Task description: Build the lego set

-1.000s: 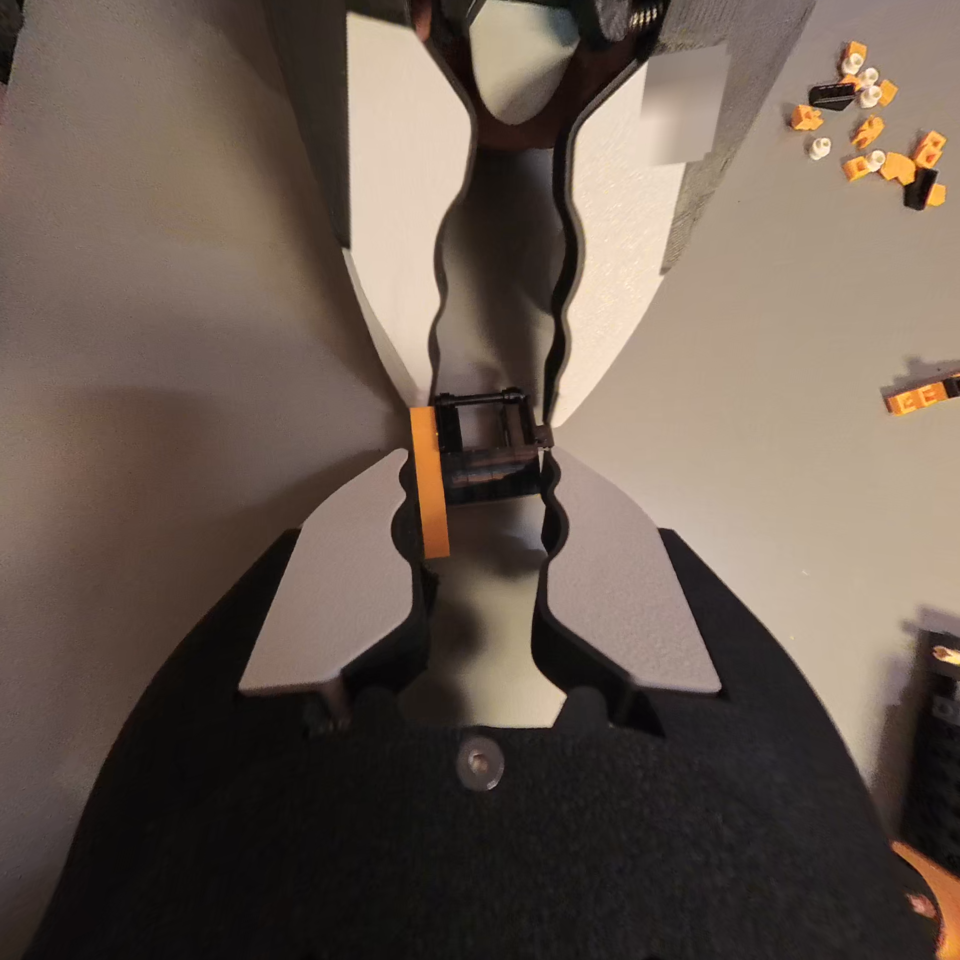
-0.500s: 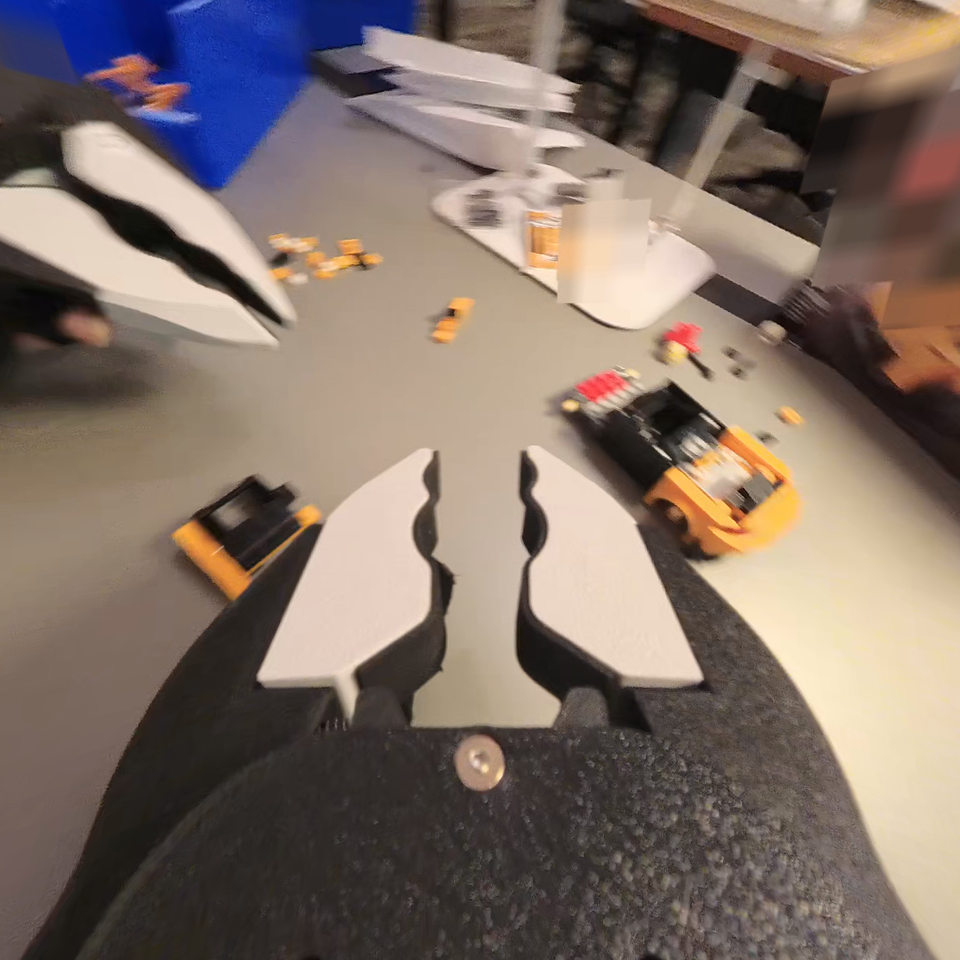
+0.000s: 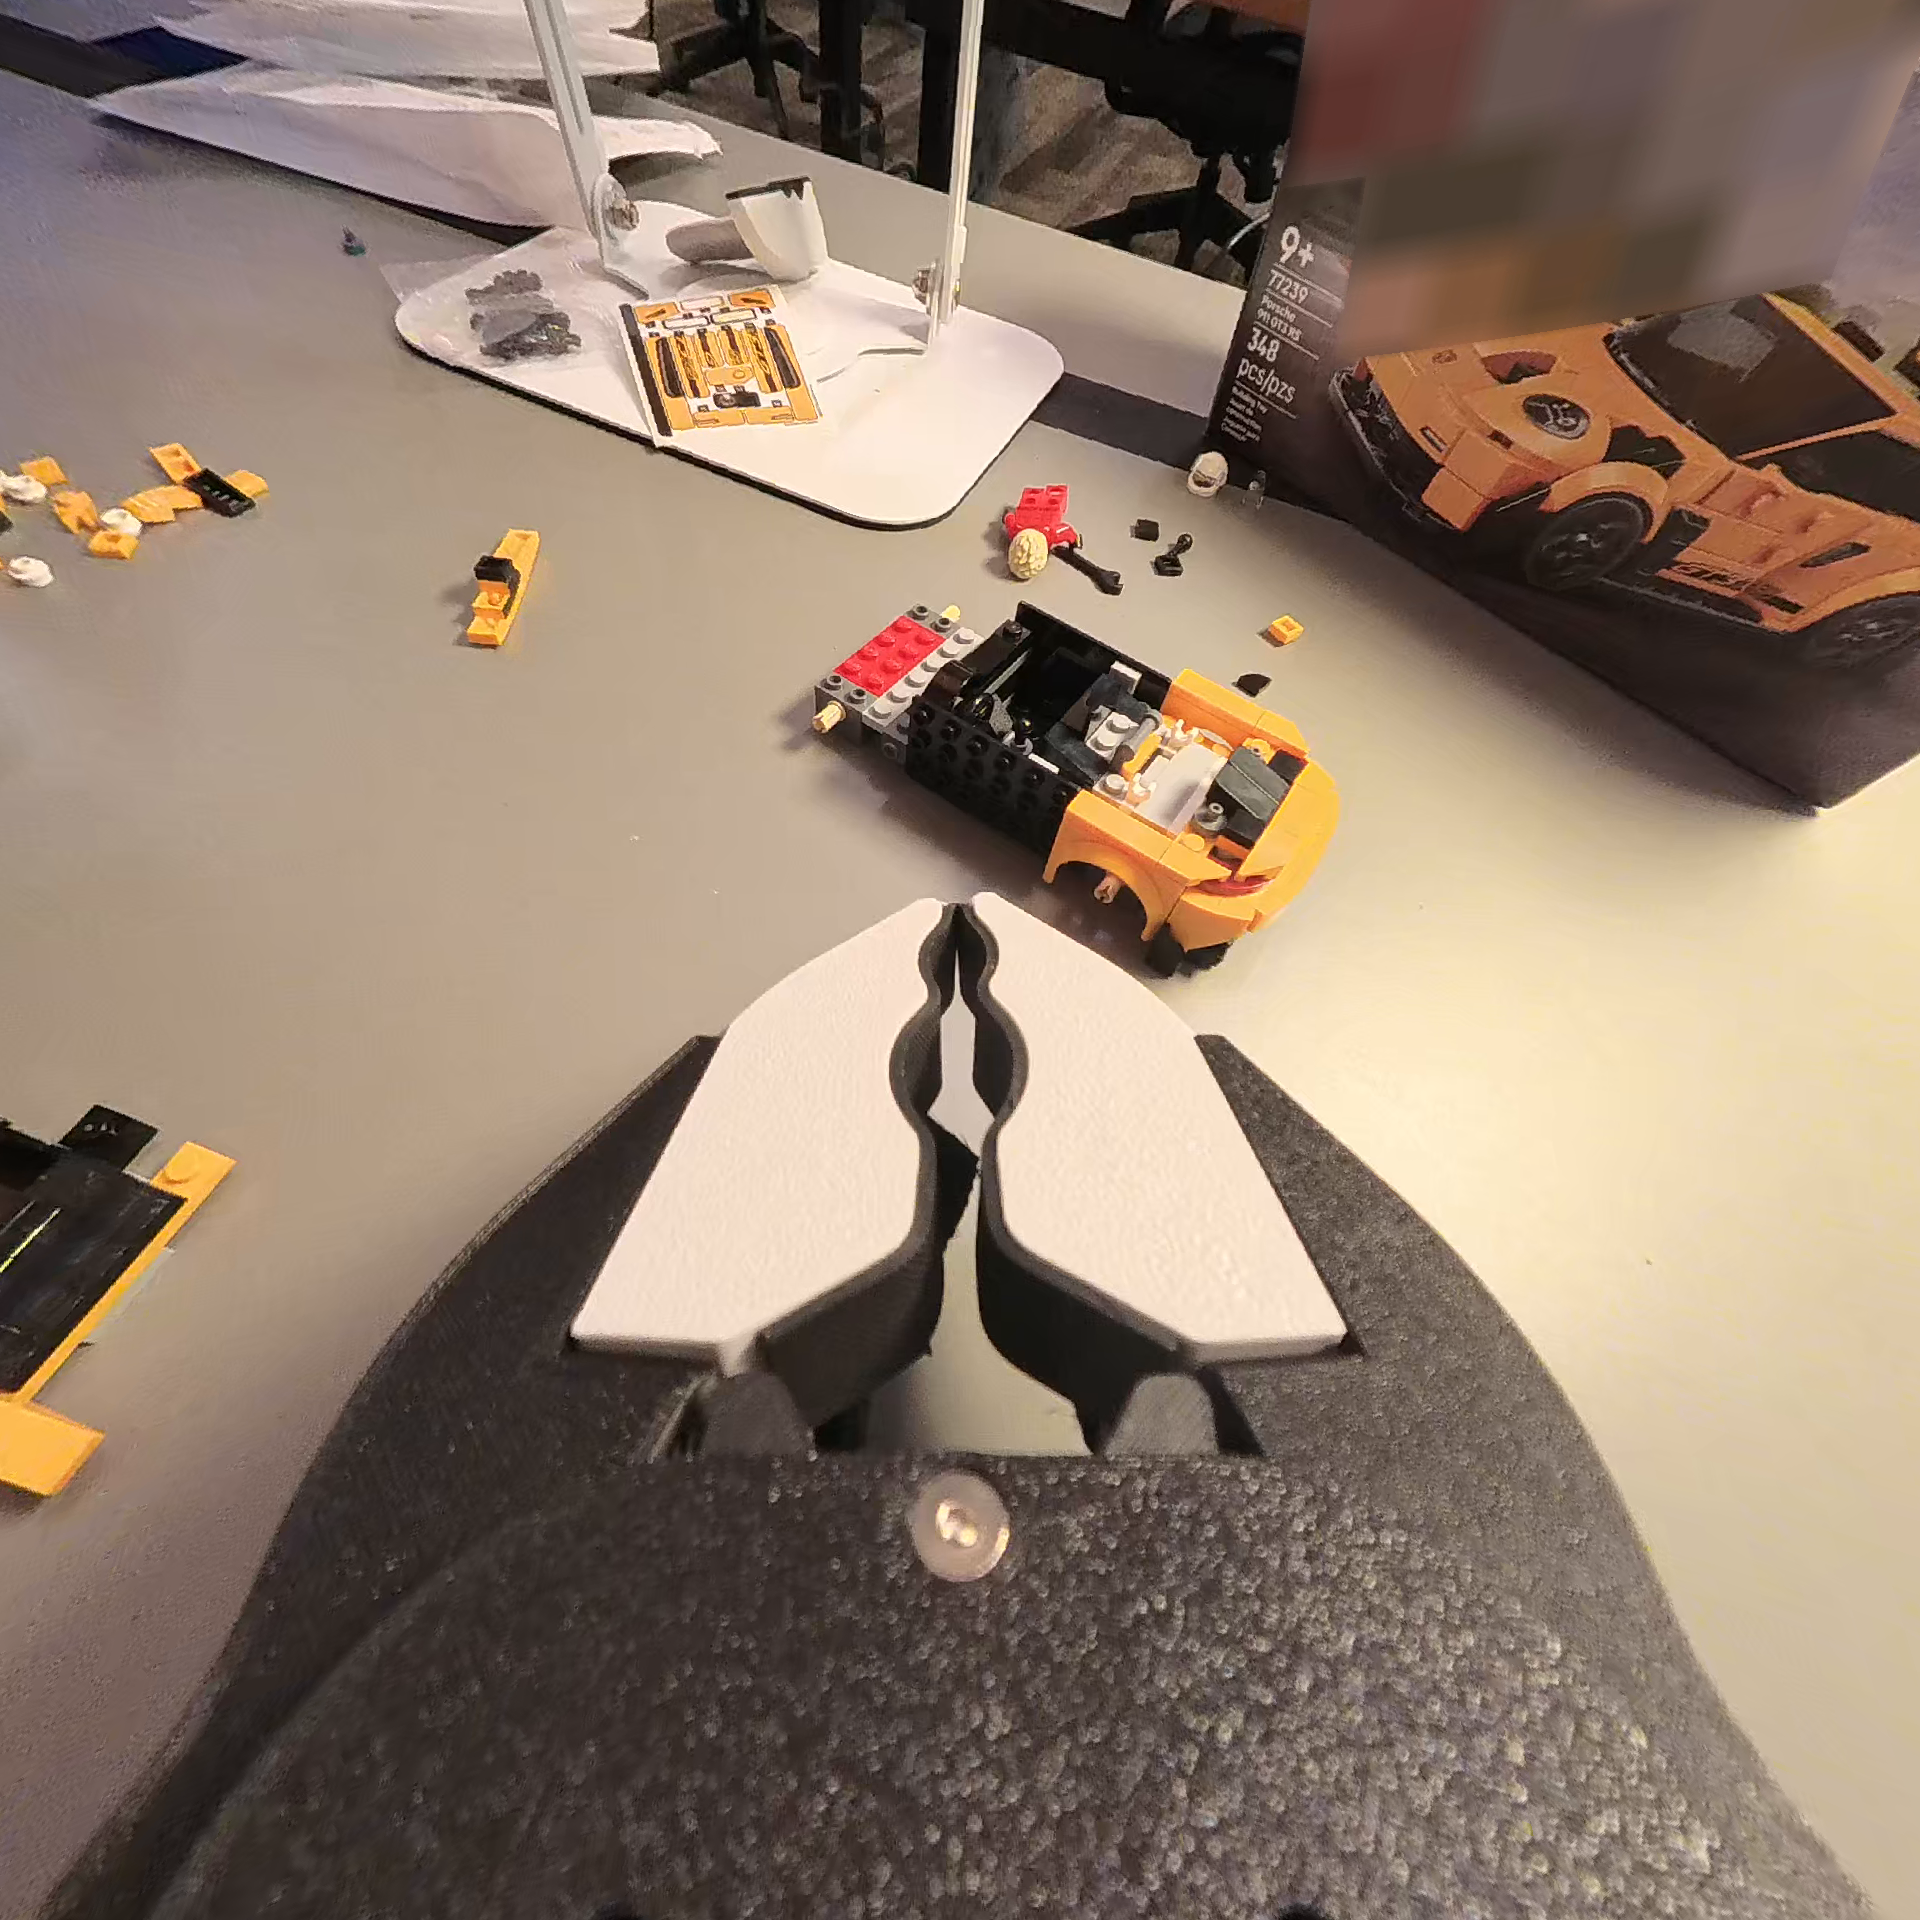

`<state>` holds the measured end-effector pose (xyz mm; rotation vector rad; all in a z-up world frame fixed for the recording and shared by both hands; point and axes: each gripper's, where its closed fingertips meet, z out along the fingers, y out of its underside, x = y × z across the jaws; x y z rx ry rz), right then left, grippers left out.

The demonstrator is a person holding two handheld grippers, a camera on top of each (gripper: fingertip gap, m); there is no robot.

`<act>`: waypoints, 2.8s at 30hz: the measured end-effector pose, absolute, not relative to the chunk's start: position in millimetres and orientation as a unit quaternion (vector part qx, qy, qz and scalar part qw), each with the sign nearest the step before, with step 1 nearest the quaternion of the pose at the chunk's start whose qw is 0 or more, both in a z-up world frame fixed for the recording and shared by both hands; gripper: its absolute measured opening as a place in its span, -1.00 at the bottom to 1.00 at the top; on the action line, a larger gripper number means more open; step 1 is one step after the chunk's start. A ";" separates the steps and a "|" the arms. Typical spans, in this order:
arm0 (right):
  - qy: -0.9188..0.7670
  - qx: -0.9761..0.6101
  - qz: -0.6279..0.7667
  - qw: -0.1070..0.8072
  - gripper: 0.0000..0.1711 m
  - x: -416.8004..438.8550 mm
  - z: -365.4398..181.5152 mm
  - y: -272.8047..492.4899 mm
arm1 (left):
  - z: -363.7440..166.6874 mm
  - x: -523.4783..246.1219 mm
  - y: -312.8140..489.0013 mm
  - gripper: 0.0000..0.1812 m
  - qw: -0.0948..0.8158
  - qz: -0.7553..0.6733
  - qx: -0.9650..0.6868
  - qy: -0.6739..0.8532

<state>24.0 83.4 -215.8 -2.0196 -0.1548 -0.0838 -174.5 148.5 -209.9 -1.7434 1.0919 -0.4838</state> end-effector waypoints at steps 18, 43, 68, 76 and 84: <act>-0.070 -0.829 -0.028 0.554 -1.00 20.5 -204.9 80.3 | -209.4 -181.3 156.0 -1.00 0.503 -0.187 -0.725 0.431; -0.052 -0.831 -0.038 0.552 -1.00 28.0 -207.2 82.0 | -220.6 -189.1 162.9 -1.00 0.502 -0.077 -0.724 0.467; -0.106 -0.831 0.008 0.546 -0.93 6.2 -208.6 78.7 | -260.4 -109.8 190.4 -0.50 0.167 -0.200 -0.830 0.493; -0.123 -0.828 0.030 0.547 -0.94 -1.8 -204.7 74.5 | -264.3 -111.9 196.3 -0.92 0.175 -0.119 -0.810 0.546; -0.243 -0.751 0.080 0.609 -0.87 -50.5 -174.1 55.5 | -194.9 -86.6 69.4 -0.92 0.089 -0.481 -0.710 0.507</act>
